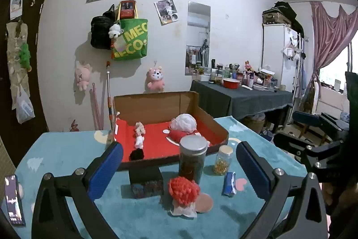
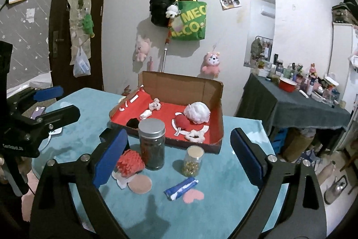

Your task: Organize soft objects

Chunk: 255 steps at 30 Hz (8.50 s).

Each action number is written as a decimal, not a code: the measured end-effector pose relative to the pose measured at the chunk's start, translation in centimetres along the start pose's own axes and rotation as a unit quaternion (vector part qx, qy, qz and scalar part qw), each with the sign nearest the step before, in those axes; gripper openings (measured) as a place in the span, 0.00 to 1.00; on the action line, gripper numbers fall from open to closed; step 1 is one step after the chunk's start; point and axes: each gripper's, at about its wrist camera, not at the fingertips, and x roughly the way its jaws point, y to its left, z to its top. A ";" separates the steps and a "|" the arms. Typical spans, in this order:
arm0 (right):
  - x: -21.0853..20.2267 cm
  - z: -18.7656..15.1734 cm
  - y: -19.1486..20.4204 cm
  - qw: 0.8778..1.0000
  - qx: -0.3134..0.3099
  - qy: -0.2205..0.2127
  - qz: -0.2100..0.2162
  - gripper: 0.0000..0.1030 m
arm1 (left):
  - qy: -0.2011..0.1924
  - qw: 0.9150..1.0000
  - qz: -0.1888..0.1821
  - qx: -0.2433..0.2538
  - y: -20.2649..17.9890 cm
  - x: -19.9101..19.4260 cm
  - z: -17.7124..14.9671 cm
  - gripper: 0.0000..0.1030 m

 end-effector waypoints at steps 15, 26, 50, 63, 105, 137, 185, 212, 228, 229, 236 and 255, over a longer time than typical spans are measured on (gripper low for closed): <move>-0.5 -7.6 0.7 0.996 0.040 -0.029 -0.078 0.94 | 0.007 1.000 0.005 -0.027 -0.9 1.9 -7.8 1.00; 1.6 -11.6 0.7 0.995 0.051 -0.002 -0.087 0.94 | 0.030 0.999 0.028 -0.020 -1.3 3.3 -11.1 1.00; 5.2 -15.5 0.6 0.992 0.077 0.068 -0.073 0.94 | 0.090 0.995 0.038 -0.033 -0.7 5.9 -14.0 1.00; 7.2 -14.2 -0.4 0.990 0.087 0.094 -0.060 0.94 | 0.112 0.992 0.032 -0.042 0.3 8.0 -12.0 1.00; 12.1 -10.0 0.9 0.976 0.083 0.174 0.106 0.29 | 0.161 0.985 -0.064 -0.024 0.5 11.6 -9.3 0.45; 10.9 -10.5 -0.1 0.974 0.086 0.176 0.113 0.22 | 0.157 0.986 -0.052 -0.031 2.4 9.0 -9.5 0.45; 13.7 -12.7 -1.0 0.972 0.046 0.206 0.102 0.22 | 0.172 0.982 -0.071 -0.027 4.2 9.6 -10.5 0.41; 13.4 -9.7 0.4 0.973 0.047 0.176 0.142 0.22 | 0.183 0.975 -0.125 -0.016 1.7 11.5 -9.5 0.41; 12.6 -12.1 -4.2 0.968 0.087 0.209 0.108 0.22 | 0.207 0.975 -0.064 -0.047 8.4 8.5 -11.5 0.41; 12.6 -12.1 -4.5 0.968 0.089 0.210 0.105 0.22 | 0.211 0.975 -0.058 -0.047 8.8 8.5 -11.6 0.41; 13.2 -12.2 -6.4 0.968 0.085 0.215 0.099 0.22 | 0.230 0.972 -0.028 -0.038 11.9 9.4 -11.8 0.41; 18.1 -8.9 -11.4 0.970 0.016 0.213 0.114 0.22 | 0.218 0.972 -0.075 0.034 16.7 14.3 -7.9 0.41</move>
